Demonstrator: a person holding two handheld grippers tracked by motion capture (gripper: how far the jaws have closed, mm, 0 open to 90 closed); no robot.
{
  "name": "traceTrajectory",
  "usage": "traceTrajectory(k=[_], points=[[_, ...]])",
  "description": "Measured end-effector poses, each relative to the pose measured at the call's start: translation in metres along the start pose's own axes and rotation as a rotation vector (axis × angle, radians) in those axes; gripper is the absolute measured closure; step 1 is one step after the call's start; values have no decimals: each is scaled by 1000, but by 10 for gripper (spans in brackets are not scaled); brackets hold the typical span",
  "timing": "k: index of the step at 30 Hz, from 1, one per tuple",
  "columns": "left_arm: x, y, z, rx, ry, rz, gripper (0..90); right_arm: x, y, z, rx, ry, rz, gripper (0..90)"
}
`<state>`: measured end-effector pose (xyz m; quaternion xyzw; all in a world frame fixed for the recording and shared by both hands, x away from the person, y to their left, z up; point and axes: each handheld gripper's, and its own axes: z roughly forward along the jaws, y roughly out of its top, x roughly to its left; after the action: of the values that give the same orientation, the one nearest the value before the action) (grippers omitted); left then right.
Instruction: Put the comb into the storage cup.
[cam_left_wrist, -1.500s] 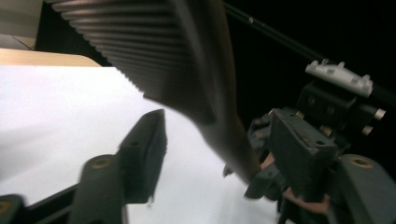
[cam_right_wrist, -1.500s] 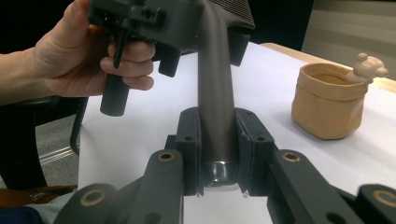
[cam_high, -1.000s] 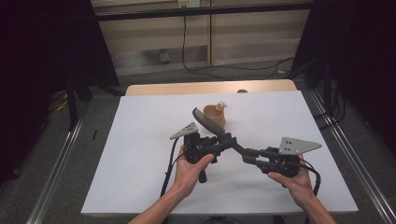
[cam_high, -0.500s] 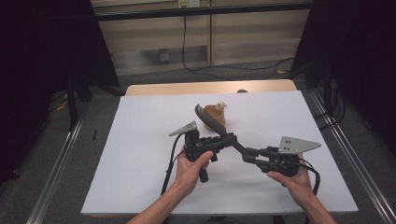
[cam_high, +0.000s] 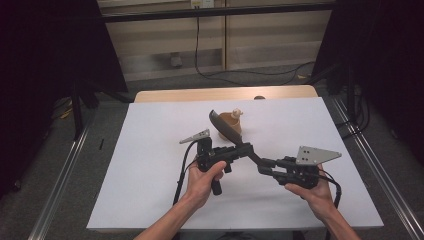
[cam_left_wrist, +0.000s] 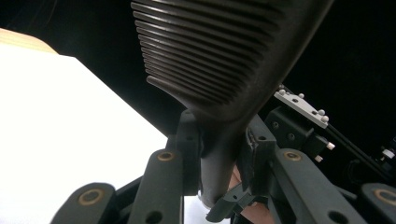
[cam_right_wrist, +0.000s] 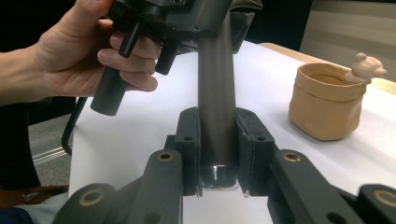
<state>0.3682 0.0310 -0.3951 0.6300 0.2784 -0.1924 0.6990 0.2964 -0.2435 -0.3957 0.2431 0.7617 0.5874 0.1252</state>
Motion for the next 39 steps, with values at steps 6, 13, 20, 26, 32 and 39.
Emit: traceTrajectory(k=[6,13,20,26,32,39], points=[[-7,4,0,15,2,50,730,1,2,-1,1,13,-4,702],[-9,7,-5,17,36,87,730,2,2,1,10,11,14,550],[-12,12,-9,15,64,124,730,3,2,1,11,-24,20,334],[-12,16,-14,23,103,154,730,1,0,0,39,-66,42,184],[-15,18,-20,41,146,204,730,-3,-2,-2,30,-110,84,99],[-16,22,-26,64,192,238,729,-2,-1,-9,-13,-195,96,13]])
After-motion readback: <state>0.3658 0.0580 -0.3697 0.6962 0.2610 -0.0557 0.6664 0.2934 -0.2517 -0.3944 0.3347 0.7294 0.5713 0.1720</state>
